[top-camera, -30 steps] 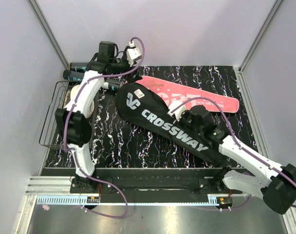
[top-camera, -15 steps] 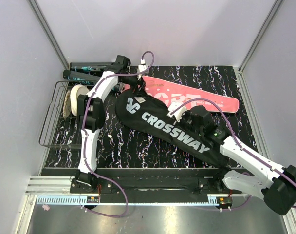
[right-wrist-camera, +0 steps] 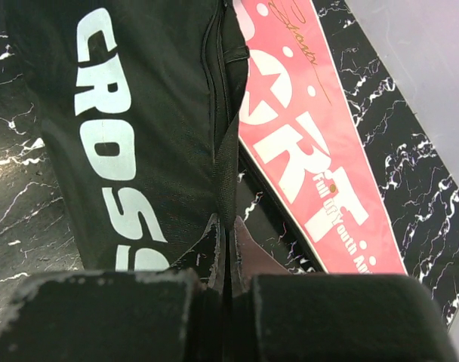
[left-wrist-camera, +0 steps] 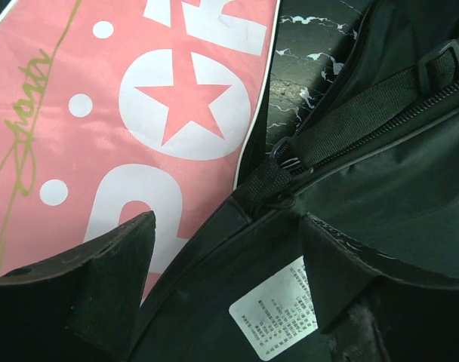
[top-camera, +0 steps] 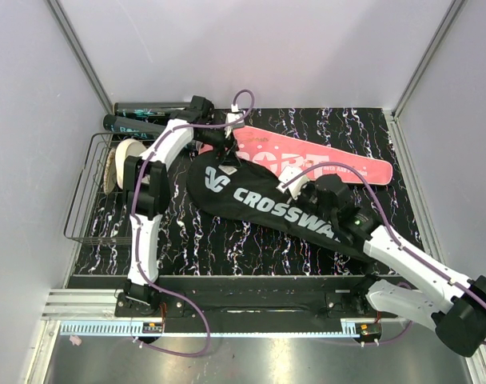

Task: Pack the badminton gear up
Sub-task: Adjust the racket bag at the center of the board.

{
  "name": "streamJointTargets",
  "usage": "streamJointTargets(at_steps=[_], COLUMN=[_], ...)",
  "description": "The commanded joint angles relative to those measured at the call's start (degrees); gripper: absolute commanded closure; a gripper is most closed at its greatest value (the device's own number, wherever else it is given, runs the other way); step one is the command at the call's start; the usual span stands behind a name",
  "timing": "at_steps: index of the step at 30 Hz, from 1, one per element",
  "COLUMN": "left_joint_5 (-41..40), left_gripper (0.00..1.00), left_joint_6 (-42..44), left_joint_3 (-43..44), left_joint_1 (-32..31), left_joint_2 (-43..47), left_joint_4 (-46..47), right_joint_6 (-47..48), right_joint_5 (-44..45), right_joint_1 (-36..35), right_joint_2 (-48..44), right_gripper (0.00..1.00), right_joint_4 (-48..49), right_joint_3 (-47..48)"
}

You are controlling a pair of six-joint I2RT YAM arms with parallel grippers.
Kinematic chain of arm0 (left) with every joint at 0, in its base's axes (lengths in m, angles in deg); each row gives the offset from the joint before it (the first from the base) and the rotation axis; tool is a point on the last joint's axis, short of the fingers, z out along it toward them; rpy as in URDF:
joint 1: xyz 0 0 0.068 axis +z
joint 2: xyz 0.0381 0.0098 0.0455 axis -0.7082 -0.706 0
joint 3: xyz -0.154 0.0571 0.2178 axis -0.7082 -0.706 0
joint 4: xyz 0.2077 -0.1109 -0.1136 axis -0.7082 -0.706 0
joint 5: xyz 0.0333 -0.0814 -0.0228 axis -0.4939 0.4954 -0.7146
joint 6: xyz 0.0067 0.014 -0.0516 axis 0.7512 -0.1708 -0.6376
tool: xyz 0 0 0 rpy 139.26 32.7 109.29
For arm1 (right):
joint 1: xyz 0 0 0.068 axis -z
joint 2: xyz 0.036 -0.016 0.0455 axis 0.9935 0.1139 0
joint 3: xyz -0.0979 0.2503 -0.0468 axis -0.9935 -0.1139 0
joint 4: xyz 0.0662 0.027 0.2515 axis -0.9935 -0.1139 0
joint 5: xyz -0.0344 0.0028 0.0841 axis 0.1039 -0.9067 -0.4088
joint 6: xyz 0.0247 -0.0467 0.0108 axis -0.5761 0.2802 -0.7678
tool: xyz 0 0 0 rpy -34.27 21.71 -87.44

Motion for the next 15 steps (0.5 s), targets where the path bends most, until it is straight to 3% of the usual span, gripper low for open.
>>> streamJointTargets(at_steps=[1, 5, 6, 10, 12, 15], left_joint_5=[1.4, 1.9, 1.0, -2.7, -4.5, -7.5], left_gripper=[0.19, 0.37, 0.55, 0.95, 1.0, 1.0], left_joint_6=[2.8, 4.2, 5.0, 2.5, 0.8, -4.7], left_joint_3=[1.1, 1.1, 0.4, -4.8, -12.3, -22.5], left_joint_1=[-2.0, -2.4, -2.4, -2.1, -2.1, -1.9], left_joint_2=[1.2, -0.1, 0.2, 5.0, 11.5, 21.2], left_joint_4=[-1.8, -4.4, -4.4, 0.8, 9.8, 23.0], right_joint_6=[0.5, 0.9, 0.8, 0.0, -1.6, -4.8], right_joint_5=[0.7, 1.9, 2.0, 4.2, 7.4, 8.8], right_joint_1=[-0.4, -0.4, -0.4, -0.4, -0.3, -0.4], right_joint_2=[-3.0, -3.5, -3.6, -2.9, -2.0, -1.3], right_gripper=[1.0, 1.0, 1.0, 1.0, 1.0, 1.0], right_joint_4=[7.6, 9.0, 9.1, 11.3, 11.1, 11.0], right_joint_3=[2.2, 1.9, 1.7, 1.2, 1.3, 0.8])
